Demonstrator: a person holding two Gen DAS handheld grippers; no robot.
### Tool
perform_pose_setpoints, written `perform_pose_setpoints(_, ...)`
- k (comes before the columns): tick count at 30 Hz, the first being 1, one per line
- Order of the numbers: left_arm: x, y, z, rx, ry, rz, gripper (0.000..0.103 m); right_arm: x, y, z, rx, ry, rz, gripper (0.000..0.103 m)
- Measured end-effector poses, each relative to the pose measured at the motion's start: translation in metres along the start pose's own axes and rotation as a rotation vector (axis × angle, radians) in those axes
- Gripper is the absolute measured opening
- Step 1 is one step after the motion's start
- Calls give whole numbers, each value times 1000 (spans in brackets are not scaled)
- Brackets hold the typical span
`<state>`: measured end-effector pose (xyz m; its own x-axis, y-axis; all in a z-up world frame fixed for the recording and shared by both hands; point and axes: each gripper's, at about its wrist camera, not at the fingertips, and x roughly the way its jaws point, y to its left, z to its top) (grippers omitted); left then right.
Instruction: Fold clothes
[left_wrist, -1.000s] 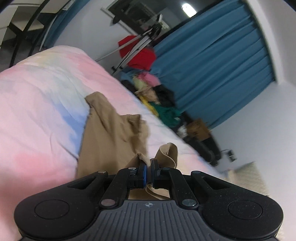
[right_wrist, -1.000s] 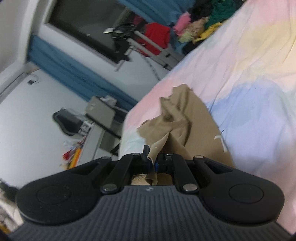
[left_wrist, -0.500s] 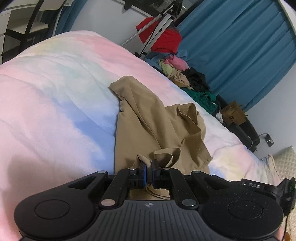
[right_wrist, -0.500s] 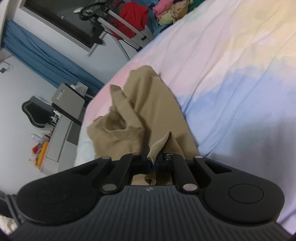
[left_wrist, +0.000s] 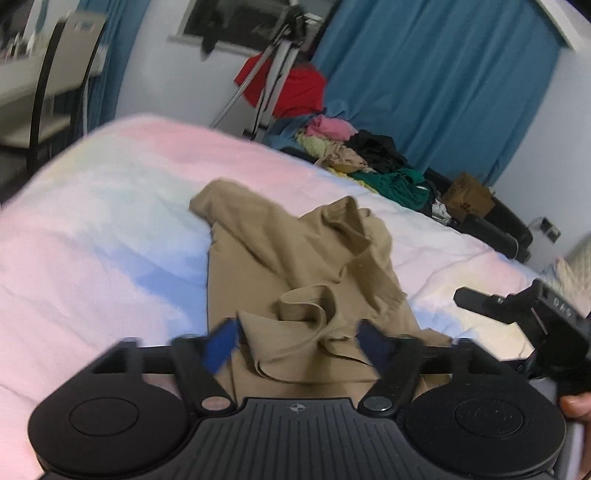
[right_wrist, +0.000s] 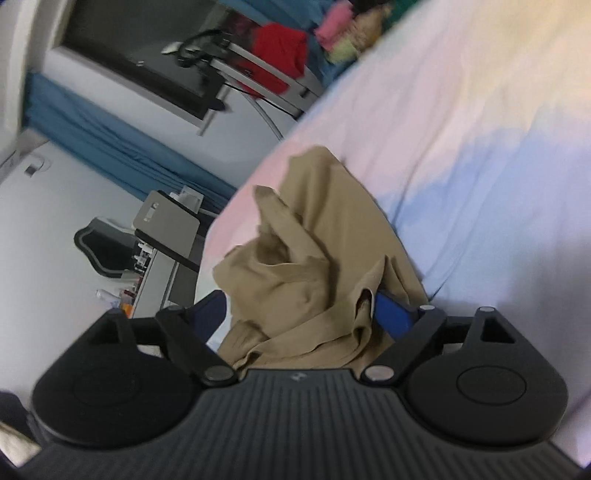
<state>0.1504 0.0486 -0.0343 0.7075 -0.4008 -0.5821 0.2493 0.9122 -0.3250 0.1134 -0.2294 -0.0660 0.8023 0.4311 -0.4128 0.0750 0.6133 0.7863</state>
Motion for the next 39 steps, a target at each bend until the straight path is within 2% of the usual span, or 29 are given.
perform_pose_setpoints(3,-25,-11,-3,23,-38,-5,83,-28,15,-10,-84,-79,-38,89)
perform_pose_setpoints(5,-42,-18,-8,40,-62,-1,89,-44,23,-18,-148,-107,-62,89)
perform_pose_setpoints(8,-63,-25,-21,31,-62,4,91,-63,30,-29,-183,-130,-68,89)
perform_pose_setpoints(12,-78,-32,-45,-44,28,-28,91,-77,32,-43,-171,-117,-93,89)
perform_pose_setpoints(17,-88,-58,-76,-47,134,-17,91,-85,25,-59,-154,-91,-151,89)
perform_pose_setpoints(19,-89,-62,-87,-100,179,-36,91,-88,20,-62,-122,-89,-159,89)
perform_pose_setpoints(25,-60,-48,-108,-241,283,-114,91,-92,13,-63,-69,-104,-163,89)
perform_pose_setpoints(28,-39,-31,-115,-329,313,-100,89,-90,9,-64,-37,-96,-155,89)
perform_pose_setpoints(31,-30,-12,-119,-463,283,-136,89,-86,6,-66,-7,-82,-150,89)
perform_pose_setpoints(33,-34,-3,-118,-517,235,-121,82,-85,4,-67,11,-77,-146,89)
perform_pose_setpoints(34,-36,1,-118,-543,211,-113,74,-84,3,-67,19,-76,-145,89)
perform_pose_setpoints(39,-46,13,-117,-598,128,-90,65,-81,-4,-69,69,-68,-155,89)
